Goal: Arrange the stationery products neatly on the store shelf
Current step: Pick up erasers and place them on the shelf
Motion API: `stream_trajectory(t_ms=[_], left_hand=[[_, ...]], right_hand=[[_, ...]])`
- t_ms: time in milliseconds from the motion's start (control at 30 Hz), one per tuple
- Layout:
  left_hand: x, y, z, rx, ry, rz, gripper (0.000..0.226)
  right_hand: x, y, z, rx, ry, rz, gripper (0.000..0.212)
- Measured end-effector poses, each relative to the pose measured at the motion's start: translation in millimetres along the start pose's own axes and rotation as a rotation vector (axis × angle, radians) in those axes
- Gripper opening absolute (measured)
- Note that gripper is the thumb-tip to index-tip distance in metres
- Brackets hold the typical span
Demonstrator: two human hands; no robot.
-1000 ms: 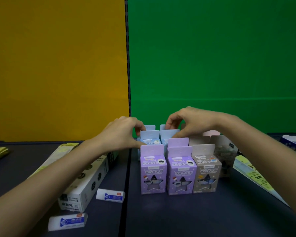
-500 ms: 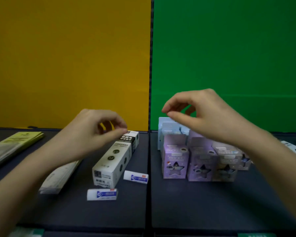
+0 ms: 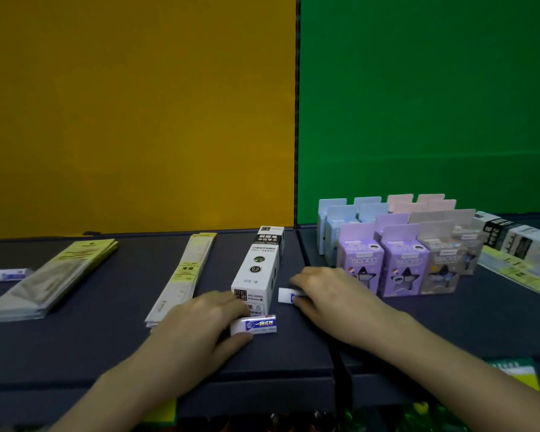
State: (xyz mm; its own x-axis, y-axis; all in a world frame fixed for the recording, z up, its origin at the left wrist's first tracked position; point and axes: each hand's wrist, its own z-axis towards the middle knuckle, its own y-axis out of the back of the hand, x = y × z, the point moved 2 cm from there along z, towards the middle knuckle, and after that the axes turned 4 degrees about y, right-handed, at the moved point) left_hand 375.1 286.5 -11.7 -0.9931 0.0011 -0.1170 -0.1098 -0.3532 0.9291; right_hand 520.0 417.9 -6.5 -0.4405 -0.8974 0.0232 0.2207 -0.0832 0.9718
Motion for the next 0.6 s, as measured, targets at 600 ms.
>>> stream_trajectory(t_ms=[600], left_hand=[[-13.2,9.7,4.2,0.027,-0.166,-0.098,0.041]], right_hand=[[-6.1,24.9,-55.1,-0.169,0.075,0.156,0.021]])
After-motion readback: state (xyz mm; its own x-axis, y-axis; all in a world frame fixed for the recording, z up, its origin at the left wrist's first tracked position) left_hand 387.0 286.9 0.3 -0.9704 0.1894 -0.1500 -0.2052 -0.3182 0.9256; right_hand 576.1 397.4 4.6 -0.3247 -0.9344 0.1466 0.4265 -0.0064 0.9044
